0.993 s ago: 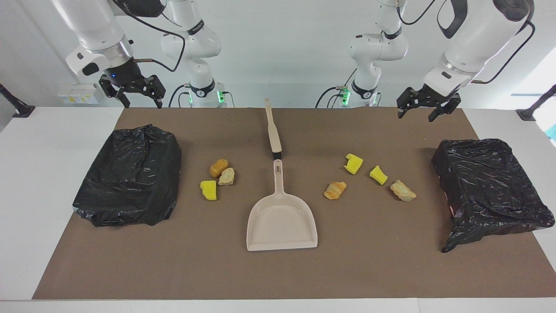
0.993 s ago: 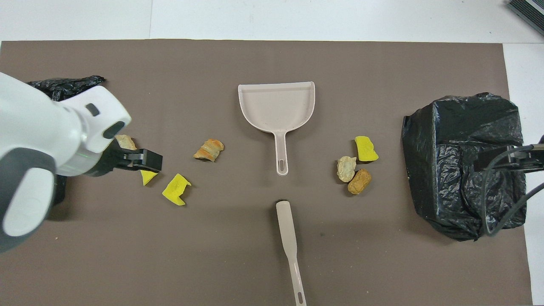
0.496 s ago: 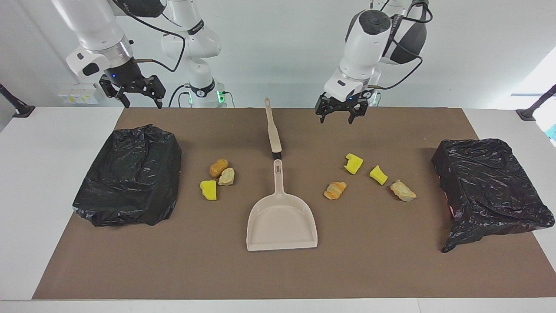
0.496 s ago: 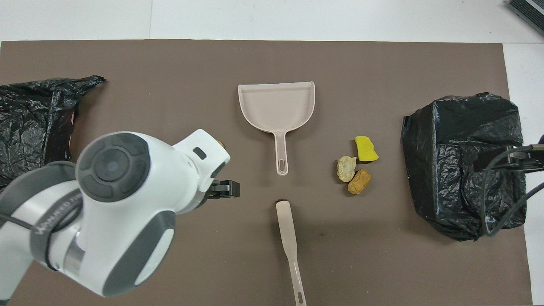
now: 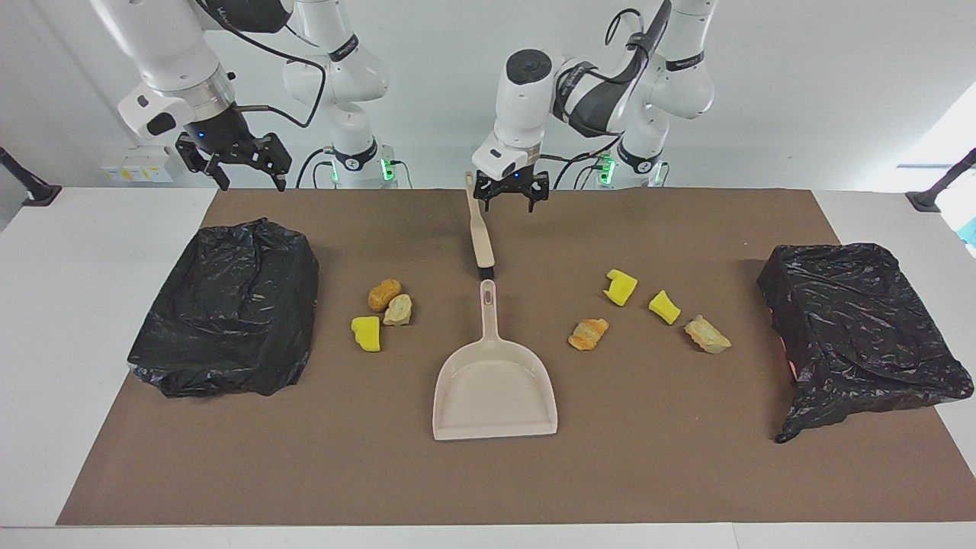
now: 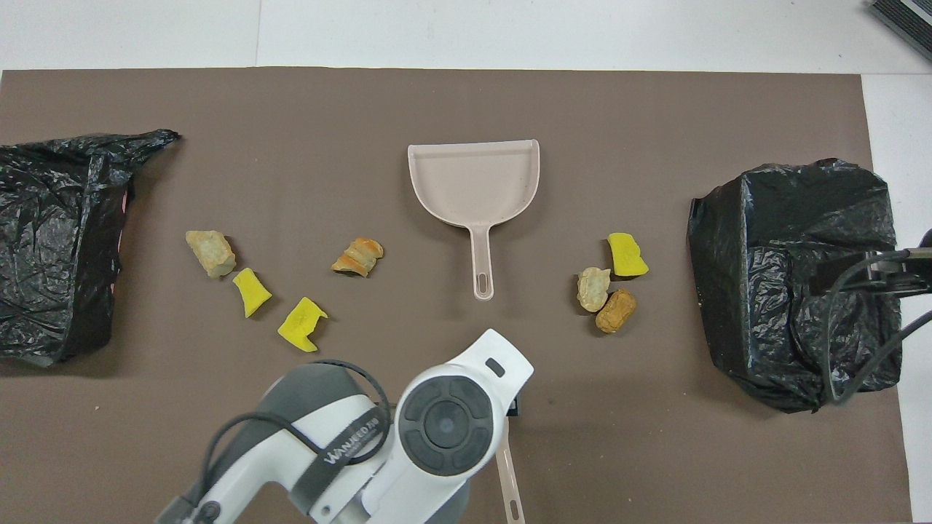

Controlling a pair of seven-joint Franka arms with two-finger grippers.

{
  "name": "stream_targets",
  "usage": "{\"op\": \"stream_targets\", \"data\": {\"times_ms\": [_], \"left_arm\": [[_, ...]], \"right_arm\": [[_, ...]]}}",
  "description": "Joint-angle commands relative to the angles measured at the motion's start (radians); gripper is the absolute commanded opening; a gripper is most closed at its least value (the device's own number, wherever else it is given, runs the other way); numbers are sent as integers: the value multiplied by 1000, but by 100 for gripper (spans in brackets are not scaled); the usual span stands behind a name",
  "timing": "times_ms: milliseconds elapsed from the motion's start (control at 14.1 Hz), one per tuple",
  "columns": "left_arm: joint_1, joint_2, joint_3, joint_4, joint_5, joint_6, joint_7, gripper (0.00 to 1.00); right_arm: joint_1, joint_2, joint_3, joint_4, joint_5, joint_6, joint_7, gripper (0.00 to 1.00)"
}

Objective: Sweep and dump trash in bin

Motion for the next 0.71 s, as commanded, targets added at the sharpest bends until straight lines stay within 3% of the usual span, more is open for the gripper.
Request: {"op": "stream_targets", "data": {"times_ms": [0,284,638], "left_arm": [[-99,12,21,-77,-6,113,-117,100],[-156,6,19,-134,-71,170,-125,100],[-234,103,19,-129,-85,252,-221,100]], "right_arm": [[-8,-29,4,-43,-1,22,-30,100],[-8,-40,4,-55,-3,22,-30,100],[-8,-40,4,-57,-1,22,-30,100]]}}
